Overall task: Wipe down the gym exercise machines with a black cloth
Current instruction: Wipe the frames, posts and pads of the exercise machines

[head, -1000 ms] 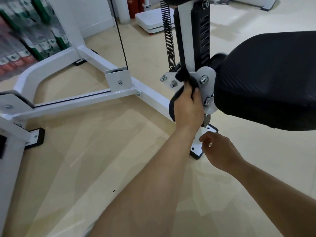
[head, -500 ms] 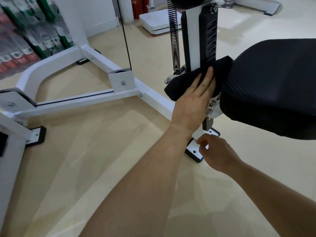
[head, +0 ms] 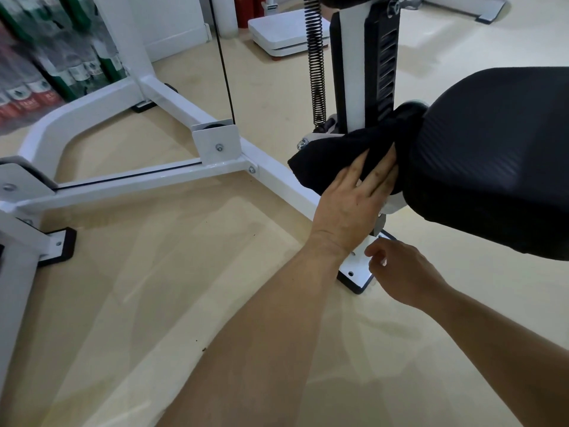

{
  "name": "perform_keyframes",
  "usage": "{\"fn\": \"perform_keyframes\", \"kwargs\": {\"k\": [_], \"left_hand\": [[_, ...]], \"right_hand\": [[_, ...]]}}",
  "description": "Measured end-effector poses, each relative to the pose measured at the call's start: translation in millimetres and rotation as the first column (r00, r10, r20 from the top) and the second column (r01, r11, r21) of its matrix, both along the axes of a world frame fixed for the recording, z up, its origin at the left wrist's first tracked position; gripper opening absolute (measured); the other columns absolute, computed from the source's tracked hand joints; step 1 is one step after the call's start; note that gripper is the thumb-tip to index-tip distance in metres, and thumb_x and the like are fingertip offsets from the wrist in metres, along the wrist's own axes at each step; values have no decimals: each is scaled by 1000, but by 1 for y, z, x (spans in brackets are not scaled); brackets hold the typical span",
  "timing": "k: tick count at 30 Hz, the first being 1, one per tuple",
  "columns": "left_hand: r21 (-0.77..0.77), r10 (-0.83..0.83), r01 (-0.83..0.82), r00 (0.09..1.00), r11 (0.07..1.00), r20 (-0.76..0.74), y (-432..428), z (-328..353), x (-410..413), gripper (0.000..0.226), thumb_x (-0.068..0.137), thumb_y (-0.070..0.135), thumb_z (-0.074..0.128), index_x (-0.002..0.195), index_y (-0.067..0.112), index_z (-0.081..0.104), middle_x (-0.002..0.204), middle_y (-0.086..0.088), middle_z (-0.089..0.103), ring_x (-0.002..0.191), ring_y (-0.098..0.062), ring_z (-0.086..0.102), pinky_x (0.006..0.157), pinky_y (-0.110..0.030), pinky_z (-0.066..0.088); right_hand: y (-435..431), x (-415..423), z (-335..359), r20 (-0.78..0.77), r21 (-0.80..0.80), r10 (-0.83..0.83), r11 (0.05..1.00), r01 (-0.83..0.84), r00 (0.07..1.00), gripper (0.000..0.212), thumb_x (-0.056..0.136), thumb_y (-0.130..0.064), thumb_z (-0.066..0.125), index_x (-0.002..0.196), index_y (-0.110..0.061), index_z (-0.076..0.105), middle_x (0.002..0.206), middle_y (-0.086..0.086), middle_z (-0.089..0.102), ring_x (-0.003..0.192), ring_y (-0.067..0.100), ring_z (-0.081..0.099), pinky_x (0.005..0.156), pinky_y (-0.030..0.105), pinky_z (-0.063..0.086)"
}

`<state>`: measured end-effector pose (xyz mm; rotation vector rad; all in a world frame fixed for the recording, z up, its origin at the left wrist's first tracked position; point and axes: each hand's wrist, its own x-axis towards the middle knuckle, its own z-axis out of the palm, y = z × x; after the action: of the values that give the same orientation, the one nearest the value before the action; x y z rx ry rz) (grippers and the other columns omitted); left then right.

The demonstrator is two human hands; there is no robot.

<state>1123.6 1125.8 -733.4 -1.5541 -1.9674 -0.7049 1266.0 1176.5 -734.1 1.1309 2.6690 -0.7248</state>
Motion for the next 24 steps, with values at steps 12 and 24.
{"fn": "perform_keyframes", "kwargs": {"k": [12,24], "left_hand": [[-16,-65,64,993,998,-94,-8,-2,-8,42,100,5,35,133,10,62,143,-6,57,131,-36,50,109,-44,38],[-79,36,-11,943,997,332,-14,-10,26,49,96,25,36,137,10,57,139,-4,60,135,-32,44,113,-42,35]], "right_hand": [[3,-2,9,9,17,13,1000,-13,1000,27,98,-19,51,123,-23,60,124,-3,64,94,12,50,84,27,40],[-8,1,10,30,72,102,992,-104,994,10,99,-23,46,104,-24,54,101,-8,59,84,15,53,75,27,40]]}}
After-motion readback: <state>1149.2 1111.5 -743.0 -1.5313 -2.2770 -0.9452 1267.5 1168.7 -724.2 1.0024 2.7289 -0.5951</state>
